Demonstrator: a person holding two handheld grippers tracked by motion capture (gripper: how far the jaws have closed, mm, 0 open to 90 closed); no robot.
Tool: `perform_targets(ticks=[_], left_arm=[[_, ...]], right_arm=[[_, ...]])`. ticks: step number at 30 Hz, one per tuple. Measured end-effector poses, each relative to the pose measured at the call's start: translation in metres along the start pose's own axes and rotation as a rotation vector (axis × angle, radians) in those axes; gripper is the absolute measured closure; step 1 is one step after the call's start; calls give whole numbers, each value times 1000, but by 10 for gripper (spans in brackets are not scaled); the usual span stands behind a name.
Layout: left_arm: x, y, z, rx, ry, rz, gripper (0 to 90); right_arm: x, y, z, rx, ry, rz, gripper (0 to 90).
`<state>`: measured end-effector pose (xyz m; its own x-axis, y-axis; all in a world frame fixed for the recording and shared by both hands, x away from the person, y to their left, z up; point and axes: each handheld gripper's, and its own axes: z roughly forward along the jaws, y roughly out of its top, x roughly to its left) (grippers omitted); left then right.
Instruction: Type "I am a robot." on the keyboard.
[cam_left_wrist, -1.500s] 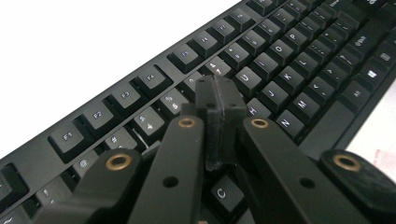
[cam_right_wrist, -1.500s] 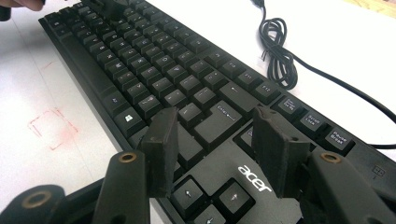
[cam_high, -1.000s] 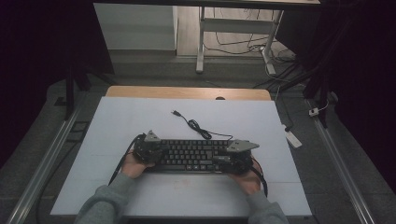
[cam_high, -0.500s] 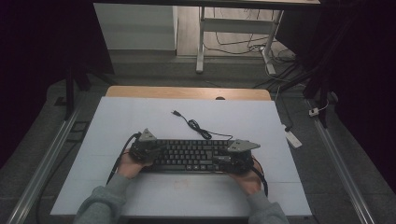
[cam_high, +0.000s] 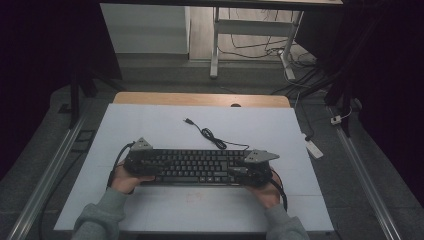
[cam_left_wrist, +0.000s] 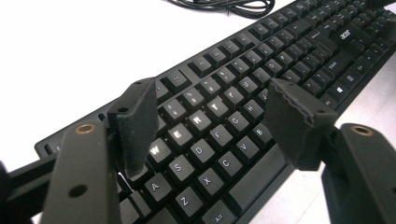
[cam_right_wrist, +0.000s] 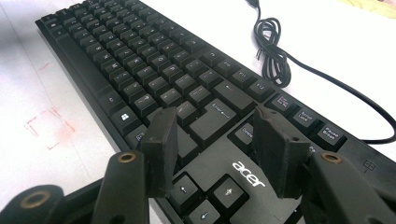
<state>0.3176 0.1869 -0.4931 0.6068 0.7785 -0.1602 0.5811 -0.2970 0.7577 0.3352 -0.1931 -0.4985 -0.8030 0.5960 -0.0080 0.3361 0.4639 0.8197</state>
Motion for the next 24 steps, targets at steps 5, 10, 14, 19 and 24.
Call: perform_targets(ticks=[5, 10, 14, 19, 24], left_arm=[[-1, 0, 2, 14, -1, 6, 312], [-1, 0, 2, 16, -2, 10, 295], [-2, 0, 3, 22, -4, 11, 289], [-1, 0, 2, 15, -14, 7, 287], [-2, 0, 2, 19, -14, 9, 286]], right_arm=[[0, 1, -1, -4, 0, -1, 507], [1, 2, -1, -5, -1, -6, 512], [3, 6, 1, -17, 11, 0, 544], [7, 13, 8, 3, 34, -8, 671], [12, 20, 21, 39, 91, -8, 868]])
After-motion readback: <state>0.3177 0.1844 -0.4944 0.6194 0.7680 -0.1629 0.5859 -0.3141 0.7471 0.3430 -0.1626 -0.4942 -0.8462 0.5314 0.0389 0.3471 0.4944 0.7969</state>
